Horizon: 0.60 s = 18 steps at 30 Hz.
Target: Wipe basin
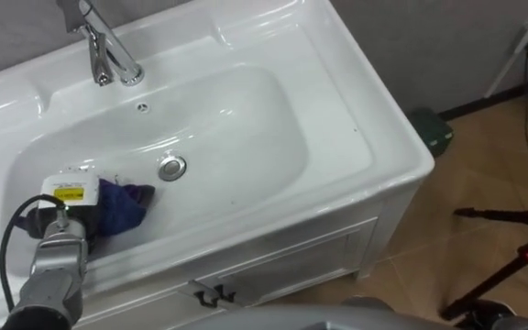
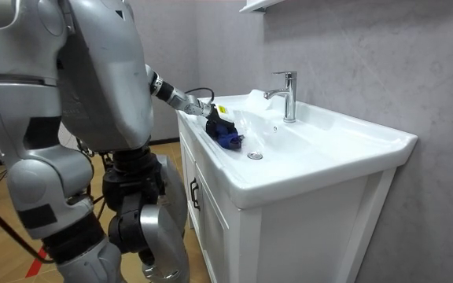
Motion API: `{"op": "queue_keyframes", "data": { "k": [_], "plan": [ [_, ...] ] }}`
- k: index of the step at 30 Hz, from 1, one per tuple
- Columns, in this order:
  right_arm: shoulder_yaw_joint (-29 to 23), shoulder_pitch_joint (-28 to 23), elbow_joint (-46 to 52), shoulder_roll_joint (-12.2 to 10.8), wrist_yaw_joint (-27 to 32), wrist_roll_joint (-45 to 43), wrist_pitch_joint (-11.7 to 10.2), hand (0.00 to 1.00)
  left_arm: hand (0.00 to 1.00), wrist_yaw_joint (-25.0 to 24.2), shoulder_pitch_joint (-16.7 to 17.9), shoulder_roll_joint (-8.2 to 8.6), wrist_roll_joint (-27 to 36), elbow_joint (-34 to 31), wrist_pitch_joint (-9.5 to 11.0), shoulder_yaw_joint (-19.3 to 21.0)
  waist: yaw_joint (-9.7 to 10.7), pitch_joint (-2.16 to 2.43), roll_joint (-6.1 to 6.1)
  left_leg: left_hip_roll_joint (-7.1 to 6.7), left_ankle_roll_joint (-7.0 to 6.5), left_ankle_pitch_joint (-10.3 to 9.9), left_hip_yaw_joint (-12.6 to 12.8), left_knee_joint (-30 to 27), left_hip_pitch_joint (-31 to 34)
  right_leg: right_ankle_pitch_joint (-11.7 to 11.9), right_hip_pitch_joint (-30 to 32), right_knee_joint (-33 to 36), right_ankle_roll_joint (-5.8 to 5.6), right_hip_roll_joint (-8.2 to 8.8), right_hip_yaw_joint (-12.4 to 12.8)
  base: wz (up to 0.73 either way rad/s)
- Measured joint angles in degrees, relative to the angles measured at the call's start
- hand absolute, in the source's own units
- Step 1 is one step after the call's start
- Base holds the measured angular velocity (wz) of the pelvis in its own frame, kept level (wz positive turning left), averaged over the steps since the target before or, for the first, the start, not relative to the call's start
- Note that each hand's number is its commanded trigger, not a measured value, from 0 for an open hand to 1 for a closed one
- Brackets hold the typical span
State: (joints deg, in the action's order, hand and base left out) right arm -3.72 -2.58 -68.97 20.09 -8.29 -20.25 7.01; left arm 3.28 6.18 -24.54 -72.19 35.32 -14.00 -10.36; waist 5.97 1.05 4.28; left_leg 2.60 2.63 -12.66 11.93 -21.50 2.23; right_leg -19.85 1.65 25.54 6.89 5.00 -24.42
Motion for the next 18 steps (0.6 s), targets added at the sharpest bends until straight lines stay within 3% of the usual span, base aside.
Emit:
{"op": "queue_keyframes", "data": {
  "k": [13,16,18],
  "plan": [
    [-0.02,-1.01,0.08,0.35,2.13,2.57,-0.24,0.0,1.0,1.41,0.15,0.0,1.0,0.98,-0.04,0.01,-0.23,-0.11,0.04,0.0,0.11,0.39,0.57,0.77,-1.56,-0.08,-1.81,-1.31,-0.15,-0.2,-0.49,0.01],
    [-0.54,-1.56,0.07,0.36,3.42,4.03,-1.25,0.0,1.0,4.44,0.77,0.02,3.63,2.12,1.39,1.95,-0.42,-0.12,0.18,0.15,0.1,0.38,0.39,0.76,-1.84,-0.05,-2.05,-1.98,-0.14,-0.52,-0.5,-0.03],
    [-2.13,-2.7,0.15,0.37,4.77,5.34,-2.12,0.0,1.0,7.18,0.83,0.26,6.52,4.09,4.31,5.55,-1.72,-0.15,0.57,0.51,0.09,0.35,0.47,0.92,-2.29,0.17,-2.76,-2.55,0.13,-0.97,0.0,-0.14]
  ]
}}
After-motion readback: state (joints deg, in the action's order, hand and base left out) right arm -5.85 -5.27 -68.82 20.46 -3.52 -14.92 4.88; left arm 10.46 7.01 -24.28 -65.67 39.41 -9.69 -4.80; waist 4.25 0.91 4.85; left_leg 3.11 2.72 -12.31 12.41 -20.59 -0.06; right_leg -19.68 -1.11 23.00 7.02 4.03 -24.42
